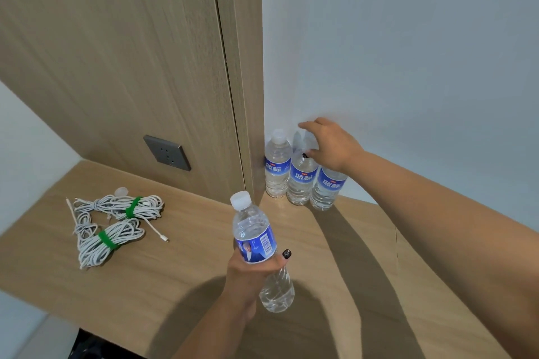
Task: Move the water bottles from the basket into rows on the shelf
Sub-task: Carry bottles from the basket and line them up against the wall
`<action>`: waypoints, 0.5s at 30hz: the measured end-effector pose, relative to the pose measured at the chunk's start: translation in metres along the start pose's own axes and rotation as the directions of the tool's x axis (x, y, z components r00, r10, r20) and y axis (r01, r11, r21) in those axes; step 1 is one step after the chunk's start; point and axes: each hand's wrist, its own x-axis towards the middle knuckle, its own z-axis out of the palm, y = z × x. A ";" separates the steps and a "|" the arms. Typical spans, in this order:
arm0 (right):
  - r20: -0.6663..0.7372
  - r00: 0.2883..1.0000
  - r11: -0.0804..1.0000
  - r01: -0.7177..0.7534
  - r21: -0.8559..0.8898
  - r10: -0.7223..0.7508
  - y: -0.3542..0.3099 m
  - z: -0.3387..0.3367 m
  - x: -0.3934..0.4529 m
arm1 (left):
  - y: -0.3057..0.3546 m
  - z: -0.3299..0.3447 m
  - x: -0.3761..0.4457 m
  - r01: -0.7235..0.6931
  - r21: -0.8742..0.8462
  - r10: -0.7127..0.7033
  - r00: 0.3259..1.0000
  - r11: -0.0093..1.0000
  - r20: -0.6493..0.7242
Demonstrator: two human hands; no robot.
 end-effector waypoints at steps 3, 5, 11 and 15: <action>-0.070 0.991 0.994 -0.113 0.010 0.113 0.008 -0.003 -0.015 | 0.002 0.004 -0.002 -0.008 -0.019 0.008 0.999 1.000 0.040; -0.078 0.968 0.971 -0.240 0.004 0.240 0.016 0.000 -0.030 | 0.001 0.006 -0.002 -0.001 -0.026 0.002 0.999 1.000 0.052; 0.091 0.779 0.637 -0.568 0.522 0.620 0.032 0.046 -0.067 | -0.002 0.008 0.004 0.021 -0.004 -0.020 0.999 1.000 0.048; 0.338 0.674 0.406 -0.694 0.595 0.657 0.036 0.087 -0.073 | -0.003 0.006 0.007 0.048 0.048 -0.050 0.998 0.998 0.029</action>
